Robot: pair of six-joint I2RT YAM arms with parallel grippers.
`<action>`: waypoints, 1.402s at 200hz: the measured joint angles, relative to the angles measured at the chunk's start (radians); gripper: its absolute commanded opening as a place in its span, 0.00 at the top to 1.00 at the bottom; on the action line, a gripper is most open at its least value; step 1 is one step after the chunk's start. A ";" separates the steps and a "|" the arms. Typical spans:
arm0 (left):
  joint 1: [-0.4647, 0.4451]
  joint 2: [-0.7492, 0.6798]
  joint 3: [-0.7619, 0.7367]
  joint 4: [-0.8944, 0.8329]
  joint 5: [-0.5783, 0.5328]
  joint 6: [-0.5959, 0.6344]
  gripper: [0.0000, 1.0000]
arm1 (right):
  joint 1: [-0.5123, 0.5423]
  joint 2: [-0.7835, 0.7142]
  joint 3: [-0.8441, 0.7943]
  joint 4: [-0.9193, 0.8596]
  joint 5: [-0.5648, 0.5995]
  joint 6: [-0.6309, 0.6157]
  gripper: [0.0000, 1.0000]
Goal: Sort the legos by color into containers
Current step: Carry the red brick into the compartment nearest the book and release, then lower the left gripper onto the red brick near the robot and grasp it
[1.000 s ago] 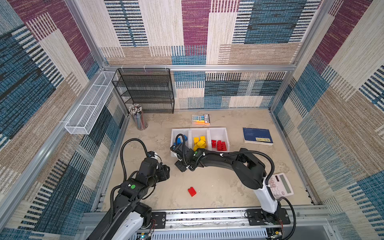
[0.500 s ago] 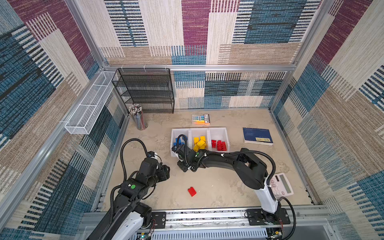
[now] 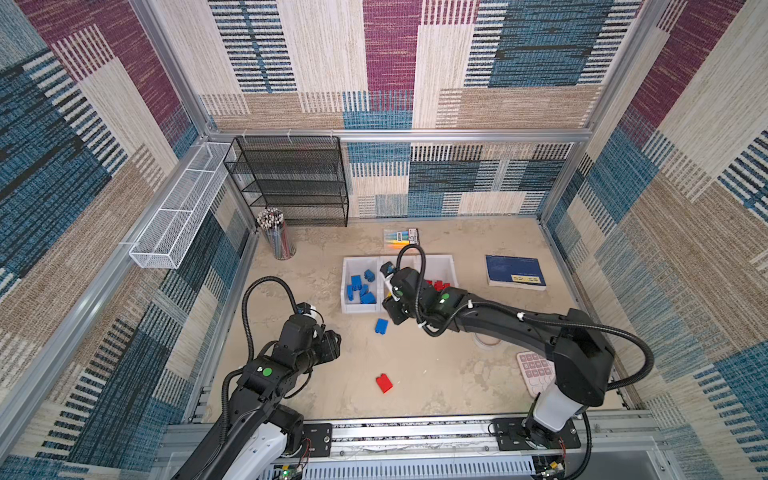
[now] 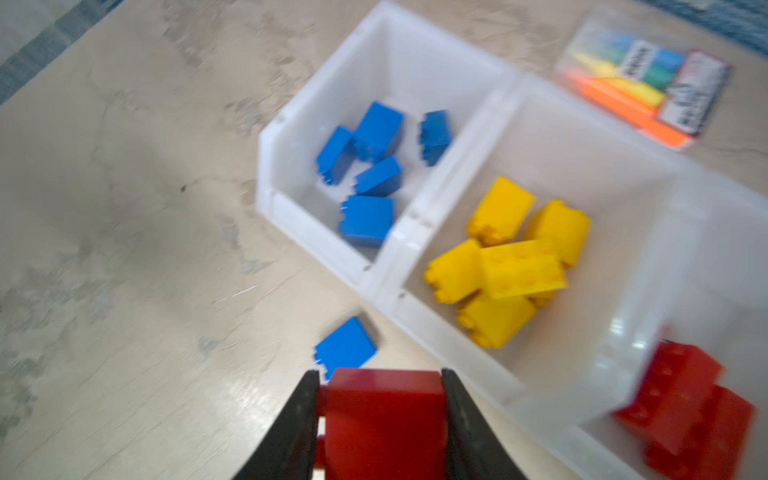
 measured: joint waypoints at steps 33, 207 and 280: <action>-0.004 0.009 0.000 0.000 0.028 0.000 0.38 | -0.184 -0.049 -0.077 0.010 0.038 0.026 0.67; -0.255 0.147 -0.022 0.010 0.076 0.004 0.39 | -0.322 -0.054 -0.069 0.052 -0.041 0.082 0.30; -0.480 0.411 0.056 0.069 0.039 0.073 0.39 | -0.322 -0.216 -0.227 0.051 -0.046 0.146 0.29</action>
